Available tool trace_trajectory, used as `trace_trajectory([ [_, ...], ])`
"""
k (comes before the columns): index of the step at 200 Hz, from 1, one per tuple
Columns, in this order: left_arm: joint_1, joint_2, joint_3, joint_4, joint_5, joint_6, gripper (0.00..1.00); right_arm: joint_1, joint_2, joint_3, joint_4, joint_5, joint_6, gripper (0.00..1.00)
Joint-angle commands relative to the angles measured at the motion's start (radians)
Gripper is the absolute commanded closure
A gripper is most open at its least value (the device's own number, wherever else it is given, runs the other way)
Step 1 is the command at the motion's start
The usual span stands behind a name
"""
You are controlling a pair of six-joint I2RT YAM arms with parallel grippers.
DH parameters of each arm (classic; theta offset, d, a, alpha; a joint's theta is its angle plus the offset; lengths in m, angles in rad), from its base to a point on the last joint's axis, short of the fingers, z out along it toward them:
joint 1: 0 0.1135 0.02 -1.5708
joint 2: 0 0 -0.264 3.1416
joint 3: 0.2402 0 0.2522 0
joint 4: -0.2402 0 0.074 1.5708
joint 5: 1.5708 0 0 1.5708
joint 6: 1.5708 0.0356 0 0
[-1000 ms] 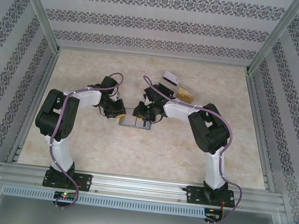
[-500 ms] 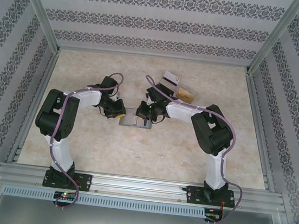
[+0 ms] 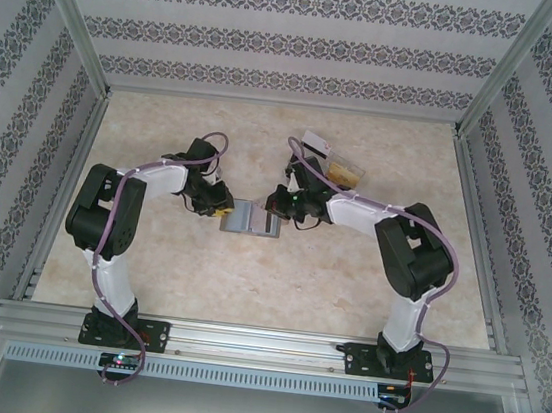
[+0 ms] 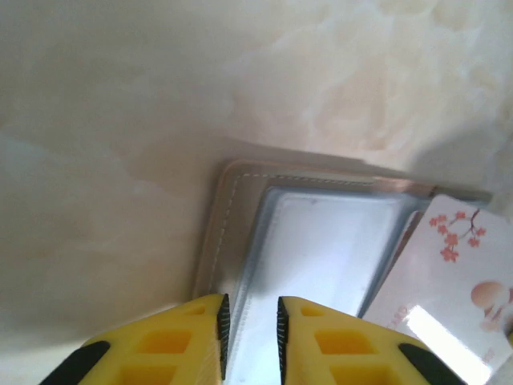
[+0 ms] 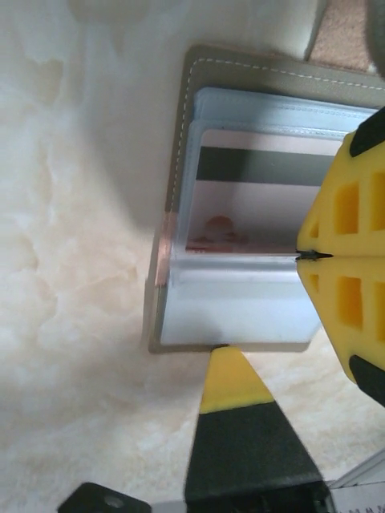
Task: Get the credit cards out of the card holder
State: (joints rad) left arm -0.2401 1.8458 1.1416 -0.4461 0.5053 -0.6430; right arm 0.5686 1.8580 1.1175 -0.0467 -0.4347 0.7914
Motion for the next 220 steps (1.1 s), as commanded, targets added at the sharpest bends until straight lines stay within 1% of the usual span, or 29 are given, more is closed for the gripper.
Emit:
trace_trajectory([
  [1, 0.019, -0.115, 0.053, -0.074, -0.035, 0.034, 0.63, -0.013, -0.082, -0.027, 0.092, -0.007, -0.082, 1.00],
  [15, 0.043, -0.158, 0.052, -0.060, 0.000, 0.029, 0.54, -0.023, -0.100, -0.033, 0.127, -0.046, -0.093, 1.00],
  [40, 0.069, -0.214, 0.026, 0.021, 0.117, 0.015, 0.36, -0.056, -0.117, -0.050, 0.226, -0.151, -0.066, 1.00],
  [69, 0.071, -0.219, -0.007, 0.159, 0.292, -0.011, 0.23, -0.094, -0.119, -0.055, 0.336, -0.269, -0.002, 1.00],
  [90, 0.072, -0.208, -0.036, 0.291, 0.399, -0.065, 0.15, -0.107, -0.124, -0.057, 0.400, -0.339, 0.038, 1.00],
  [116, 0.070, -0.191, -0.046, 0.409, 0.475, -0.117, 0.13, -0.119, -0.132, -0.059, 0.473, -0.407, 0.095, 1.00],
  [144, 0.071, -0.175, -0.045, 0.540, 0.538, -0.196, 0.20, -0.130, -0.128, -0.057, 0.550, -0.452, 0.169, 1.00],
  [163, 0.071, -0.174, -0.051, 0.635, 0.567, -0.250, 0.34, -0.136, -0.123, -0.058, 0.585, -0.463, 0.203, 1.00],
  [180, 0.070, -0.178, -0.056, 0.692, 0.586, -0.279, 0.51, -0.142, -0.120, -0.056, 0.615, -0.467, 0.226, 1.00],
  [220, 0.070, -0.204, -0.070, 0.724, 0.590, -0.288, 0.84, -0.147, -0.106, -0.049, 0.640, -0.467, 0.258, 1.00],
])
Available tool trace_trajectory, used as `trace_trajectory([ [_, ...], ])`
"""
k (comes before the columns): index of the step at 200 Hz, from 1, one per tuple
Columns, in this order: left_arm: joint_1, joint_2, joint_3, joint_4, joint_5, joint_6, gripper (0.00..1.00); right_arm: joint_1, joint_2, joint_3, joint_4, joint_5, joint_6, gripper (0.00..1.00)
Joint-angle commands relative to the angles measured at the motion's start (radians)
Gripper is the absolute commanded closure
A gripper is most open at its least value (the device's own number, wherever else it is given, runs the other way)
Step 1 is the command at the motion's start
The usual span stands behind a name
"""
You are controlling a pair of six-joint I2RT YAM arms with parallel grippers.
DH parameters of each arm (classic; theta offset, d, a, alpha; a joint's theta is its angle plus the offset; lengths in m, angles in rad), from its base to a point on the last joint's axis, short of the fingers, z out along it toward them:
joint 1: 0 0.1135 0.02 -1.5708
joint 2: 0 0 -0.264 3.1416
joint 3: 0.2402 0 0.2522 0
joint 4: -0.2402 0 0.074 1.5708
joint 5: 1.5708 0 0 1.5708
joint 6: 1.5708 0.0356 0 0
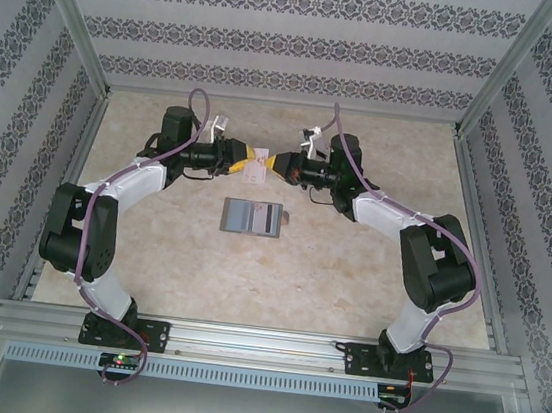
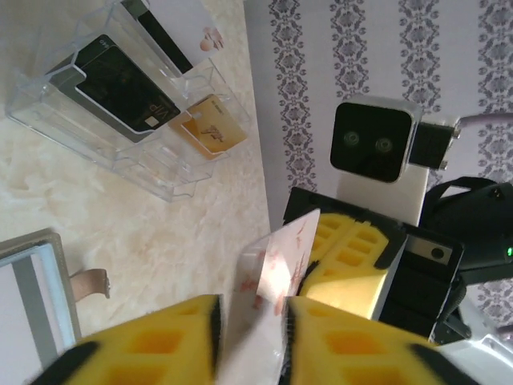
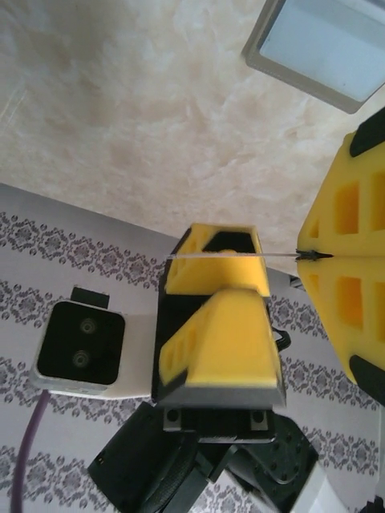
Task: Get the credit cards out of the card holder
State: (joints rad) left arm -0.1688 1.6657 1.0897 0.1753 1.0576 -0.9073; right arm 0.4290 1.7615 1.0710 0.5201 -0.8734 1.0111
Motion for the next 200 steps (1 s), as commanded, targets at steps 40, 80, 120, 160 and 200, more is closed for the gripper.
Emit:
trace_trajectory([
  [40, -0.002, -0.026, -0.057, 0.227, 0.002, -0.133, 0.94, 0.003, 0.013, 0.004, 0.152, -0.026, 0.126, 0.77],
  [80, -0.003, -0.032, -0.077, 0.286, -0.054, -0.205, 0.97, 0.025, 0.039, 0.012, 0.204, -0.011, 0.197, 0.73],
  [120, -0.003, -0.026, -0.087, 0.331, -0.078, -0.254, 1.00, 0.027, 0.067, 0.013, 0.222, 0.007, 0.241, 0.75],
  [160, -0.003, -0.026, -0.092, 0.310, -0.104, -0.252, 1.00, 0.021, 0.074, 0.002, 0.222, 0.041, 0.258, 0.88],
  [200, 0.003, -0.044, -0.079, 0.137, -0.177, -0.178, 0.68, 0.003, 0.055, 0.010, 0.097, 0.076, 0.141, 1.00],
])
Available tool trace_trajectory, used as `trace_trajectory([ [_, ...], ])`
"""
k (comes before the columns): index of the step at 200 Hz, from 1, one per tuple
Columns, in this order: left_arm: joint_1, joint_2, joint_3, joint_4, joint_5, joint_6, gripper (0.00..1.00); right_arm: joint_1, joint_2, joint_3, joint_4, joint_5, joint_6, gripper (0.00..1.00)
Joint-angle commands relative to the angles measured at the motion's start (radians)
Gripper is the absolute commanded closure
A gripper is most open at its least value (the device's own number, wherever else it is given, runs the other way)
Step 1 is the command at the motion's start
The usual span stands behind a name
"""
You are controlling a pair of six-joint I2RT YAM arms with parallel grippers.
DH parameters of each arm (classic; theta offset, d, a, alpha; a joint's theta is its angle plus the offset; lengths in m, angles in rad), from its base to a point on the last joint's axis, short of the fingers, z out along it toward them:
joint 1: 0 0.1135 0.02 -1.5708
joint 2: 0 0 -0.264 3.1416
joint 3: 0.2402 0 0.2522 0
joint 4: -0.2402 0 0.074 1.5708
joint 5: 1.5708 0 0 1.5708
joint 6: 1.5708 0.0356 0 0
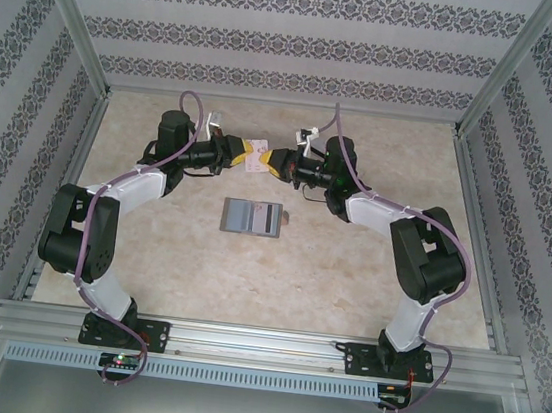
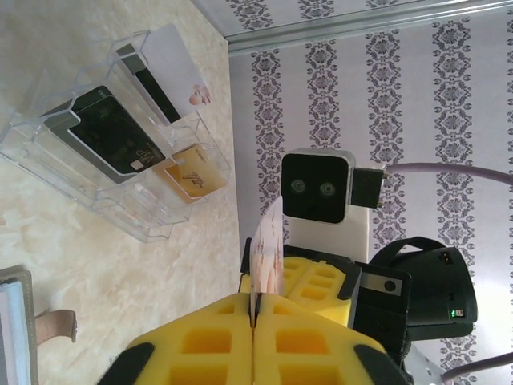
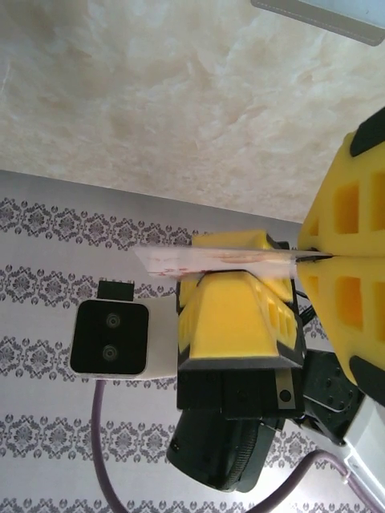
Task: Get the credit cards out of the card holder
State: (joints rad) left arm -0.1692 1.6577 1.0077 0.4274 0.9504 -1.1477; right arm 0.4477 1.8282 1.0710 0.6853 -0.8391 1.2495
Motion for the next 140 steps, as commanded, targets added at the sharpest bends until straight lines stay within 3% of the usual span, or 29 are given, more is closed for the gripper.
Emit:
trace_trajectory([
  [1, 0.004, -0.038, 0.005, -0.125, -0.075, 0.065, 0.66, -0.016, -0.013, 0.010, -0.076, 0.044, -0.103, 1.00],
  [17, 0.012, -0.061, 0.033, -0.346, -0.179, 0.184, 0.47, -0.027, -0.044, 0.036, -0.253, 0.096, -0.243, 1.00],
  [40, 0.023, -0.086, 0.068, -0.576, -0.352, 0.327, 0.29, -0.034, -0.077, 0.117, -0.524, 0.207, -0.467, 1.00],
  [103, 0.092, -0.139, 0.103, -0.857, -0.555, 0.495, 0.00, -0.094, -0.063, 0.350, -0.907, 0.434, -0.989, 1.00],
  [140, 0.122, -0.166, 0.135, -0.984, -0.608, 0.607, 0.01, -0.151, -0.022, 0.443, -0.943, 0.430, -1.191, 1.00],
])
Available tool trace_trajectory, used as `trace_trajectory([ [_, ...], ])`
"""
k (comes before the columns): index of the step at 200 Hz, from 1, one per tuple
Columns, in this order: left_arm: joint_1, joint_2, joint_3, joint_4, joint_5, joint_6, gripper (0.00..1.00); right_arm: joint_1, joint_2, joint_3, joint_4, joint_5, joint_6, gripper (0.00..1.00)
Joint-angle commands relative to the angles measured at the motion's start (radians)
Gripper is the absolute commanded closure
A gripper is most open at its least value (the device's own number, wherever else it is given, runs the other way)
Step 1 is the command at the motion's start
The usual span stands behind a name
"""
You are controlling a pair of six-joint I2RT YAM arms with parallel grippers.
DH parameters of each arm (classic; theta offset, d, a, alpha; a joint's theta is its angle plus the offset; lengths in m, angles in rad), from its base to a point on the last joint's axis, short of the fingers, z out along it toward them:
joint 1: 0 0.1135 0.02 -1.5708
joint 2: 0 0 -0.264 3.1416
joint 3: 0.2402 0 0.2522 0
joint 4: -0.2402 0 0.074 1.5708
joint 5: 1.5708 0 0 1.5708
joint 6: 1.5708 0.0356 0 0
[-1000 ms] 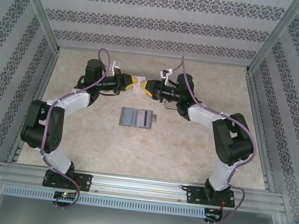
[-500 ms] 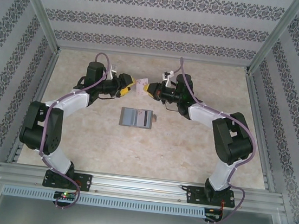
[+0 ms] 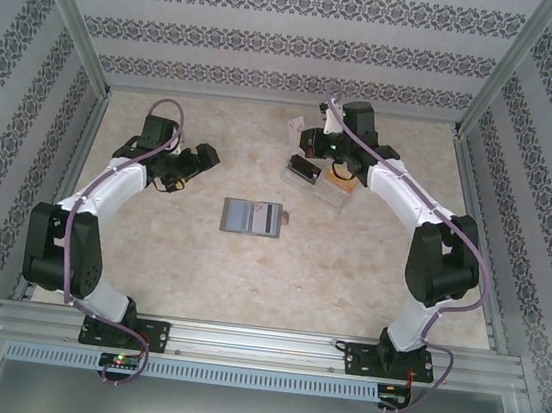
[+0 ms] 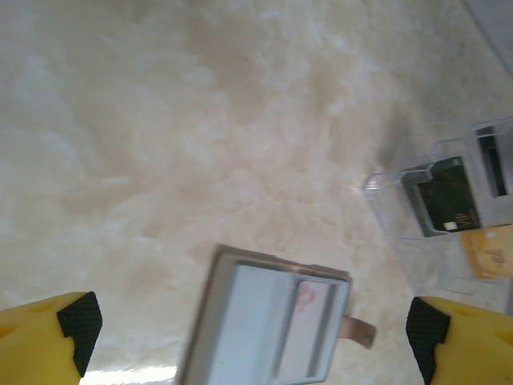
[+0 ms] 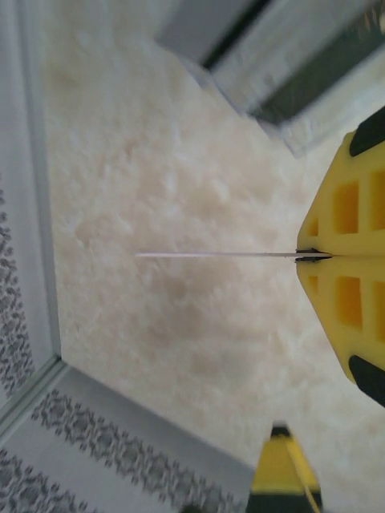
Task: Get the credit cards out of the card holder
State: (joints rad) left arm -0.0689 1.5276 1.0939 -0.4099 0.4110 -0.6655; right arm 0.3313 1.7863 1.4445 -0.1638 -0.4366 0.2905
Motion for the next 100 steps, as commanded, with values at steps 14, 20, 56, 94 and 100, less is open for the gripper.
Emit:
trace_trajectory([
  [14, 0.027, -0.041, 0.062, -0.187, -0.079, 0.163, 0.01, -0.051, 0.042, 0.112, -0.111, 0.024, -0.311, 1.00],
  [20, 0.029, -0.042, 0.069, -0.205, -0.079, 0.178, 0.01, -0.056, 0.051, 0.128, -0.115, 0.031, -0.347, 1.00],
  [56, 0.036, -0.051, 0.095, -0.276, -0.105, 0.244, 0.01, -0.064, 0.121, 0.233, -0.199, 0.040, -0.578, 1.00],
  [94, 0.044, -0.058, 0.093, -0.290, -0.094, 0.261, 0.01, -0.071, 0.205, 0.318, -0.302, 0.057, -0.755, 1.00],
  [100, 0.047, -0.057, 0.093, -0.290, -0.089, 0.263, 0.01, -0.073, 0.222, 0.347, -0.333, 0.059, -0.768, 1.00],
])
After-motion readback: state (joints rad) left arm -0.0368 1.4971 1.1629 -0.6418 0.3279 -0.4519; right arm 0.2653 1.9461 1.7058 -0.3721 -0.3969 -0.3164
